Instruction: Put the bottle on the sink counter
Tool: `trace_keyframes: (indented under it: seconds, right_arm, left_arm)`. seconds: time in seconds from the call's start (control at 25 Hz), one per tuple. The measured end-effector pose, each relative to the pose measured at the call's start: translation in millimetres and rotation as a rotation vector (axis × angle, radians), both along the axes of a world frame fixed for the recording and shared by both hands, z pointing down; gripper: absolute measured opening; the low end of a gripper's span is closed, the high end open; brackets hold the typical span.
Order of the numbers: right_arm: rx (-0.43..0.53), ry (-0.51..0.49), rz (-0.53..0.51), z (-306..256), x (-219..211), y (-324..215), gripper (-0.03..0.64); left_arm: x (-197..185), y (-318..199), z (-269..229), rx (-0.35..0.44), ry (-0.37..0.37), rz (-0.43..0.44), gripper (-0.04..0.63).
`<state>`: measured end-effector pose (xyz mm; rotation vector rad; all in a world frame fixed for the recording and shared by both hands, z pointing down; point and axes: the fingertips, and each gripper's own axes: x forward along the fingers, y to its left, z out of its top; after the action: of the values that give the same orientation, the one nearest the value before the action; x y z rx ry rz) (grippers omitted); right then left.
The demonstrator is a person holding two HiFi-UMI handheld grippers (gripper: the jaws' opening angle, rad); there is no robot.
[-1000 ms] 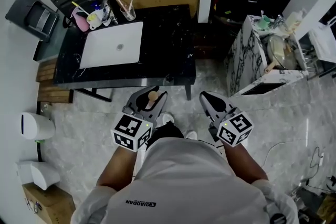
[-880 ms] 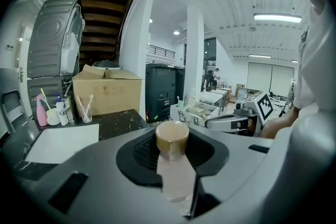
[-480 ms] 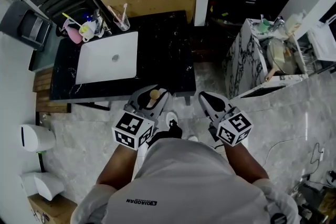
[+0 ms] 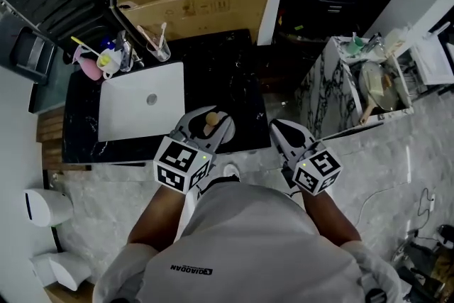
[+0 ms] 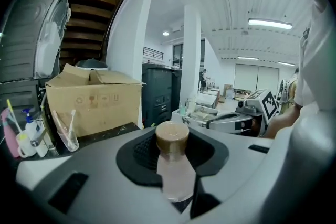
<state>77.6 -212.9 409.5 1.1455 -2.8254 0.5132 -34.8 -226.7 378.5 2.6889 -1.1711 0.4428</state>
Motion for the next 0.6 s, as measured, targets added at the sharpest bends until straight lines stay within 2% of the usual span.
trace_keyframes:
  seconds: [0.36,0.6]
  right_arm:
    - [0.007,0.012,0.077,5.8,-24.0,-49.5,0.042]
    - [0.004,0.059,0.068,8.7,-31.1,-73.4,0.042]
  left_arm:
    - [-10.4,-62.6,2.4,0.025,-0.021,0.102,0.121]
    - [-9.4,-103.6,4.2,0.027,-0.018,0.109,0.121]
